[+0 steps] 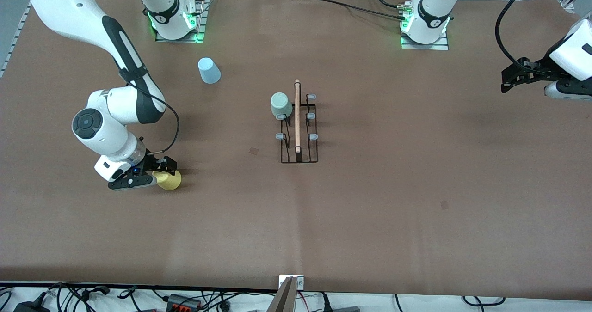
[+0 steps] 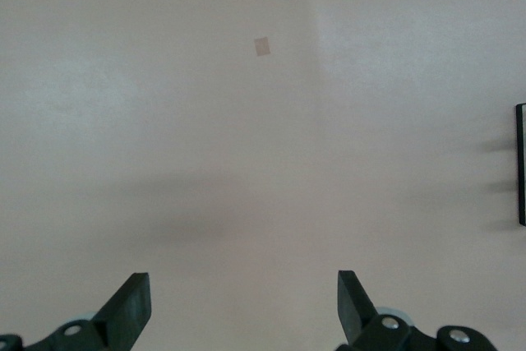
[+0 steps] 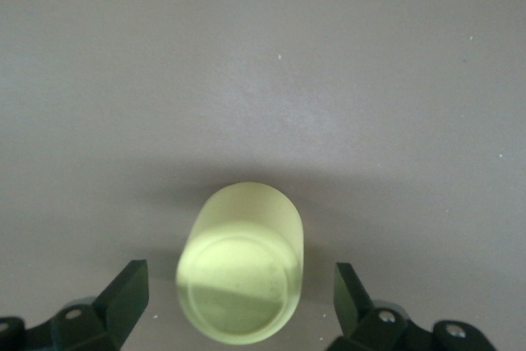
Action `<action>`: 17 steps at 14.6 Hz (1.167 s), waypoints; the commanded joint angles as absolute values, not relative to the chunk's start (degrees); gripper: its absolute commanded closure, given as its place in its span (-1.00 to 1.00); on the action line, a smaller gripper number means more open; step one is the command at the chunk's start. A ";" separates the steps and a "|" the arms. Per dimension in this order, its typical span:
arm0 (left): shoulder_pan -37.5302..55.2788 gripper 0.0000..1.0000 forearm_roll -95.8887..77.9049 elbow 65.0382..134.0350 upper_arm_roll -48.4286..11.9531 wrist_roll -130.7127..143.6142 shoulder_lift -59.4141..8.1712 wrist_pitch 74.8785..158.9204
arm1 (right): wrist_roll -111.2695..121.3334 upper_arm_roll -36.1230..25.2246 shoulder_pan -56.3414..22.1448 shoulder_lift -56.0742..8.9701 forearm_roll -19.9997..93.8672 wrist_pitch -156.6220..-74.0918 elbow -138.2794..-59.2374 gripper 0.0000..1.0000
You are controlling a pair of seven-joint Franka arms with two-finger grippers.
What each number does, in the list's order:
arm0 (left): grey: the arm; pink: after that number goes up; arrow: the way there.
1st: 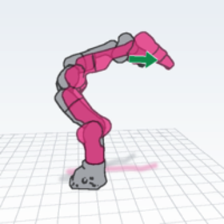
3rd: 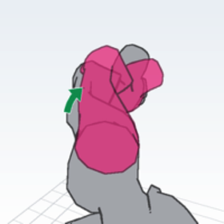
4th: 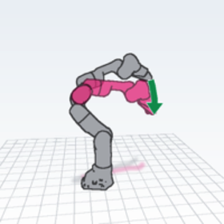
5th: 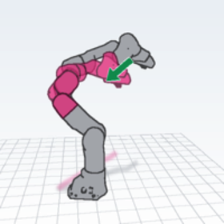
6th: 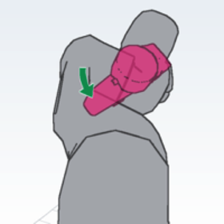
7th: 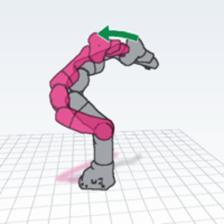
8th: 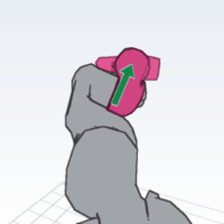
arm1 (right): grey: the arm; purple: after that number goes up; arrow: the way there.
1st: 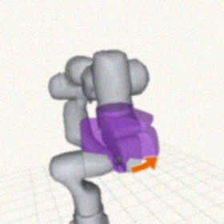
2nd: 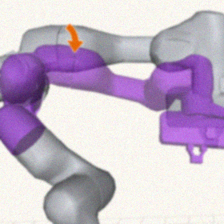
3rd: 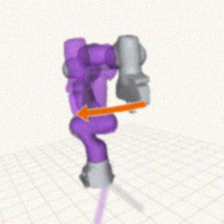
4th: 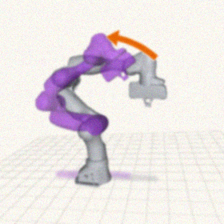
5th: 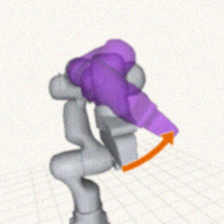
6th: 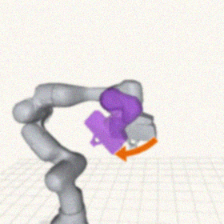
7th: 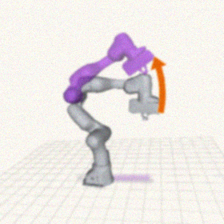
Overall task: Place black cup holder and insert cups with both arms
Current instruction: 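Grasp the yellow cup with the right gripper and lift it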
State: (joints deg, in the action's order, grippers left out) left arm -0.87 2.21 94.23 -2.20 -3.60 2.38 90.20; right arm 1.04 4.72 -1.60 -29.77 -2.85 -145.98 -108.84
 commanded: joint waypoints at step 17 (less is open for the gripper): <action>-0.62 -1.00 1.41 92.46 -1.76 -4.83 1.67 88.95 | -4.88 4.75 -6.22 -21.38 -1.59 -136.97 -106.80 0.65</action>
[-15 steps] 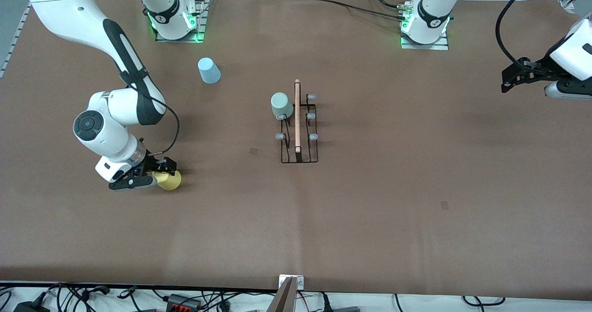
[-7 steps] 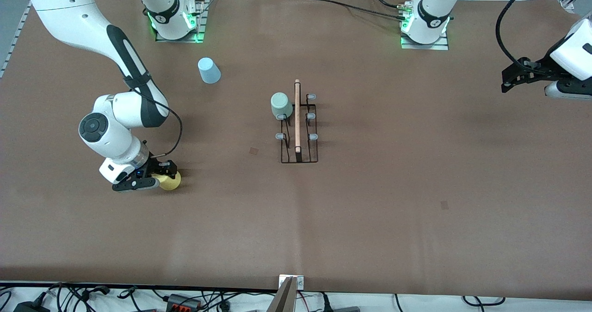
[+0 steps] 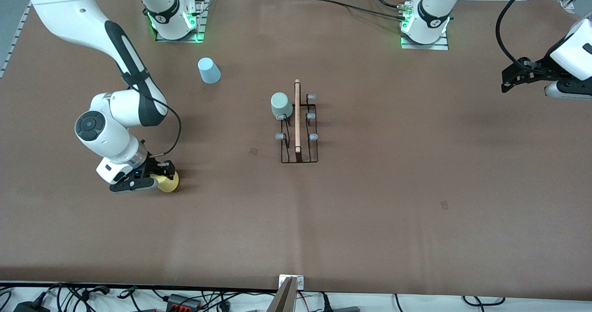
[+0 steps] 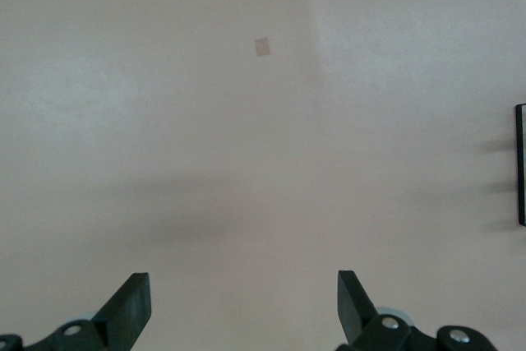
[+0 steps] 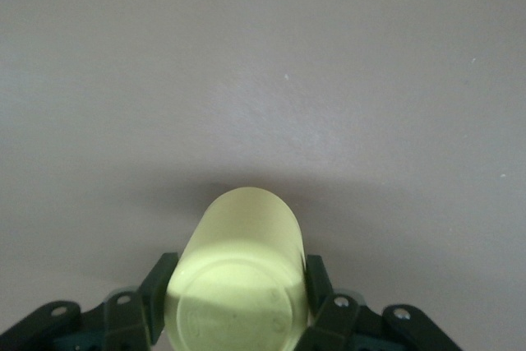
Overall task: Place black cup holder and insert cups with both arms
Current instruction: 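Grasp the yellow cup with the right gripper and lift it, then carry the yellow cup to the holder and set it on a peg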
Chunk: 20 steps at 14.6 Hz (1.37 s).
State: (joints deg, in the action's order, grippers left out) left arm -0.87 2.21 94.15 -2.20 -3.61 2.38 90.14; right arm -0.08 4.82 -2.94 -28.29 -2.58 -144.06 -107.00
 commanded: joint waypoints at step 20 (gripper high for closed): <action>-0.70 -1.00 1.32 92.46 -1.76 -4.83 1.67 88.95 | -68.82 5.10 -35.77 -31.02 -1.94 -129.72 -89.12 -0.91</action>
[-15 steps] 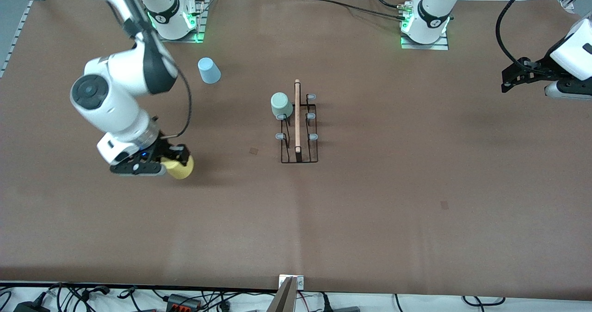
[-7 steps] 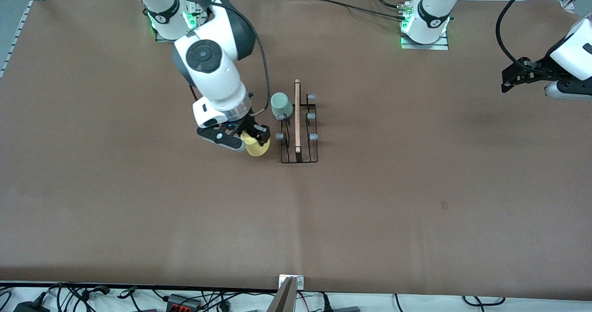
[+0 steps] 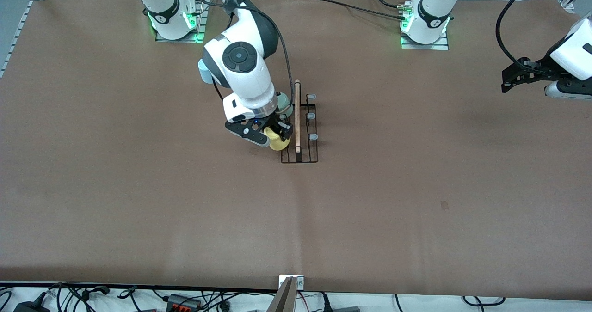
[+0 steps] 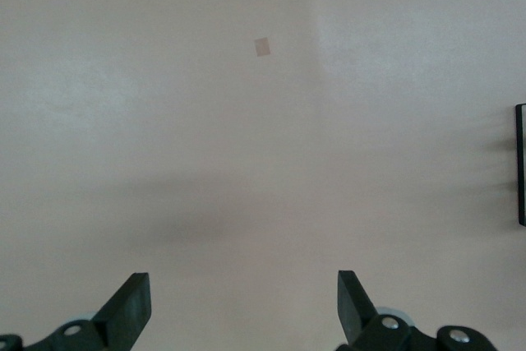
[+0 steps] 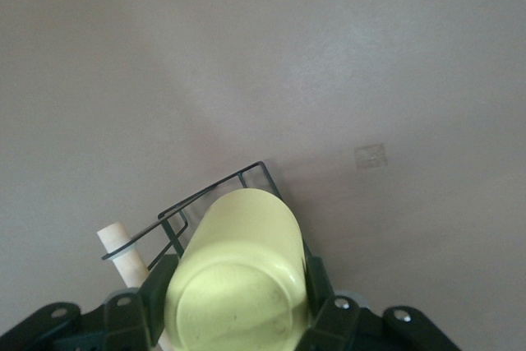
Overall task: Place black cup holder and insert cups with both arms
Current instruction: 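Carry the yellow cup to the holder and set it on a peg, then open the right gripper and withdraw it from the yellow cup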
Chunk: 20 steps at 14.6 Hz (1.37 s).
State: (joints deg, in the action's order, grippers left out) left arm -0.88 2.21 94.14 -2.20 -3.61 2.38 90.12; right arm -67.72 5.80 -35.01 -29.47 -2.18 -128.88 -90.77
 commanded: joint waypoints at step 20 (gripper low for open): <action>-0.70 -1.00 1.32 92.46 -1.76 -4.83 1.67 88.95 | -5.71 3.78 8.88 -2.81 -1.23 -93.73 -88.78 -1.00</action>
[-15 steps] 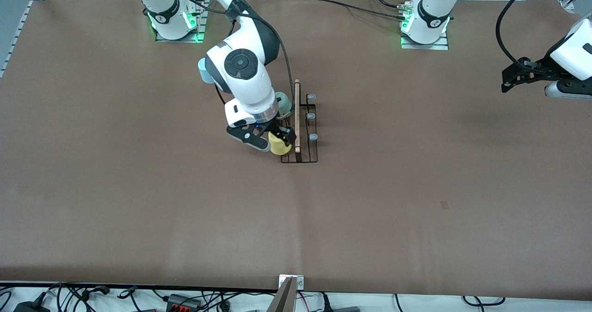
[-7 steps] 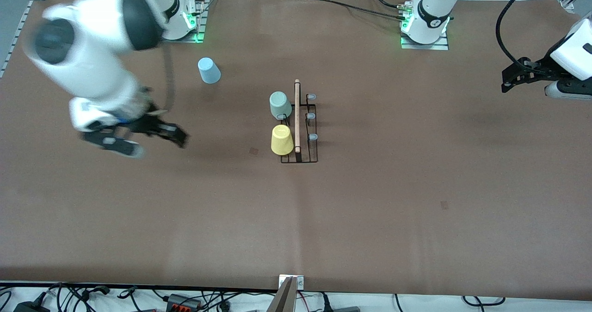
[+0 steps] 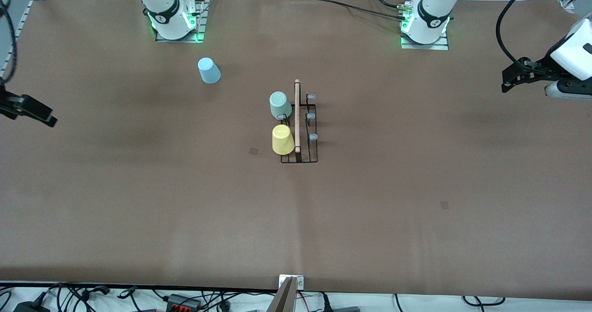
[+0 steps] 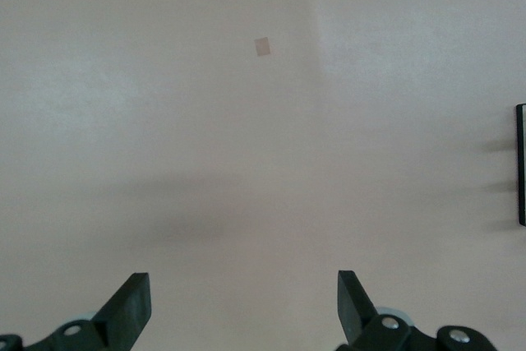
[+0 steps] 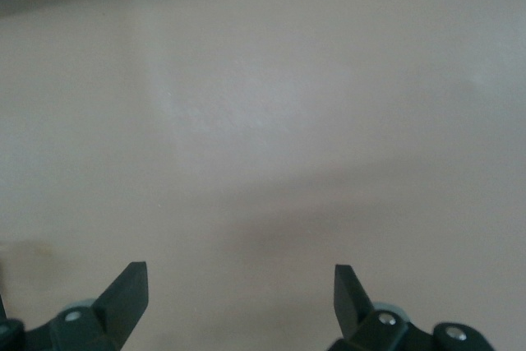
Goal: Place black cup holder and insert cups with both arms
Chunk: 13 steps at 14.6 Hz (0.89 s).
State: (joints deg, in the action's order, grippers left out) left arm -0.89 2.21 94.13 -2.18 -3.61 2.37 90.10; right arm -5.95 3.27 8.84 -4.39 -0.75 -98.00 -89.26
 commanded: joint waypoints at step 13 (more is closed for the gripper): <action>-0.79 -1.00 1.32 92.46 -1.76 -4.83 1.67 88.95 | -5.63 5.63 6.16 -3.78 -2.90 -89.13 -88.24 -1.00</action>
State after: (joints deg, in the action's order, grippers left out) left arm -0.89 2.21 94.13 -2.18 -3.61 2.37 90.09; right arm -6.20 7.00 6.49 -4.26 -2.33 -89.58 -88.43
